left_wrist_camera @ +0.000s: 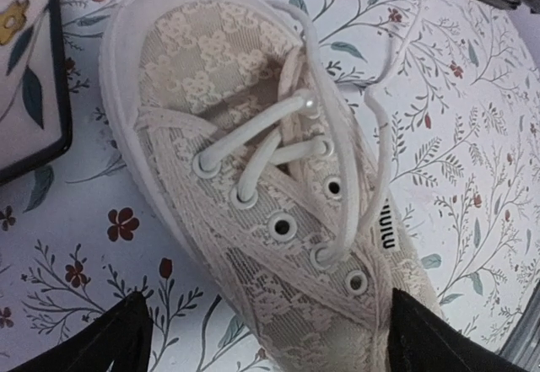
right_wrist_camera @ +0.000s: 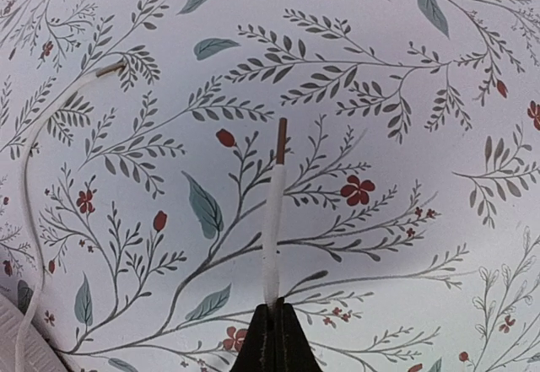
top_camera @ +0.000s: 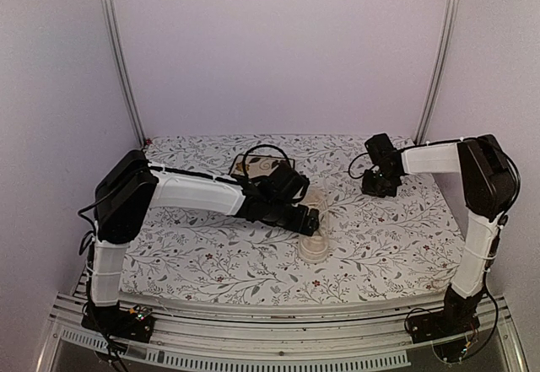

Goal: Tie the shoes

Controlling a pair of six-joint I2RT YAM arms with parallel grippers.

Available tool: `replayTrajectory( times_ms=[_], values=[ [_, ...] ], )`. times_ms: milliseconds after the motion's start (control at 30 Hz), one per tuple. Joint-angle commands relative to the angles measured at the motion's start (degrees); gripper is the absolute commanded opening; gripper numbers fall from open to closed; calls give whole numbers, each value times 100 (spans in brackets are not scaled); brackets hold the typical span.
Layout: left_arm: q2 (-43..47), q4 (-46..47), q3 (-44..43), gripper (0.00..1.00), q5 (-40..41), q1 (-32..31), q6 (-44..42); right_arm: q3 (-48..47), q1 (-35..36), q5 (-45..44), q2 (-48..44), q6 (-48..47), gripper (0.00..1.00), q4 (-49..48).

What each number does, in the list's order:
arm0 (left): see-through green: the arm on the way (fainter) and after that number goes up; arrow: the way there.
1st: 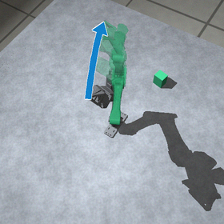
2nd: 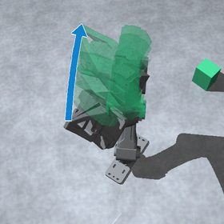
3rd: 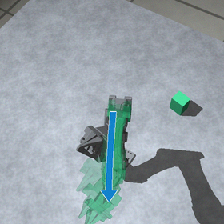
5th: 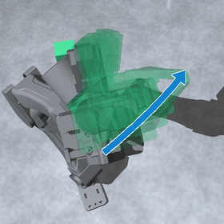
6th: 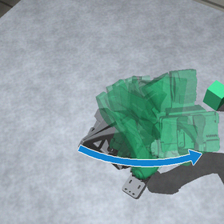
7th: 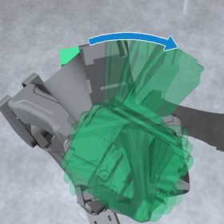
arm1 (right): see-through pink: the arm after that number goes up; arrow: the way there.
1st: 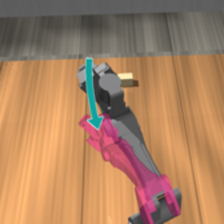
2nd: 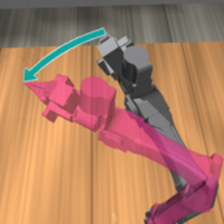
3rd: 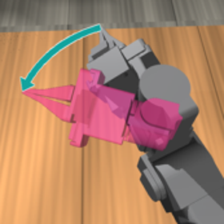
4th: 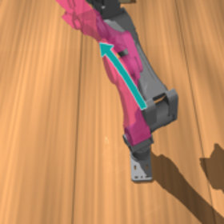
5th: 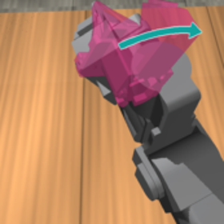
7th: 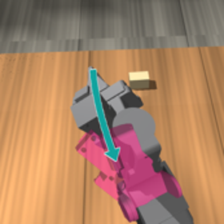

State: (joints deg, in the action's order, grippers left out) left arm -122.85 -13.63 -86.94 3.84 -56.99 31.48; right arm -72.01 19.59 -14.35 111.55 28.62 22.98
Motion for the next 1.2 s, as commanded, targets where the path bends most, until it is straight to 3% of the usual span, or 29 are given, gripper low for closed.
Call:
replayTrajectory(
  times_ms=[0, 100, 200, 400, 567, 1000, 1067, 1167],
  values=[
    [168, -431, 89, 96, -29, -94, 311, 390, -34, 175, -497, -65, 2, -139],
    [207, -505, 197, 87, -1, -126, 402, 494, -33, 246, -616, -59, 2, -158],
    [328, -491, 344, 68, 29, -193, 451, 568, -39, 297, -749, -41, 2, -196],
    [525, -518, 537, 19, -34, -339, 560, 716, 14, 597, -1051, -12, 2, -277],
    [771, -614, 760, 0, -35, -506, 708, 978, 179, 857, -1208, -23, 2, -539],
    [1316, -1519, 793, 0, 268, -1208, 1590, 1443, 828, 961, -1759, 398, 2, -536],
    [1323, -1537, 799, 16, 293, -1268, 1583, 1591, 844, 1003, -1918, 483, 2, -590],
    [1396, -1394, 853, 59, 328, -1272, 1508, 1771, 844, 1111, -2274, 561, 2, -652]
  ],
)
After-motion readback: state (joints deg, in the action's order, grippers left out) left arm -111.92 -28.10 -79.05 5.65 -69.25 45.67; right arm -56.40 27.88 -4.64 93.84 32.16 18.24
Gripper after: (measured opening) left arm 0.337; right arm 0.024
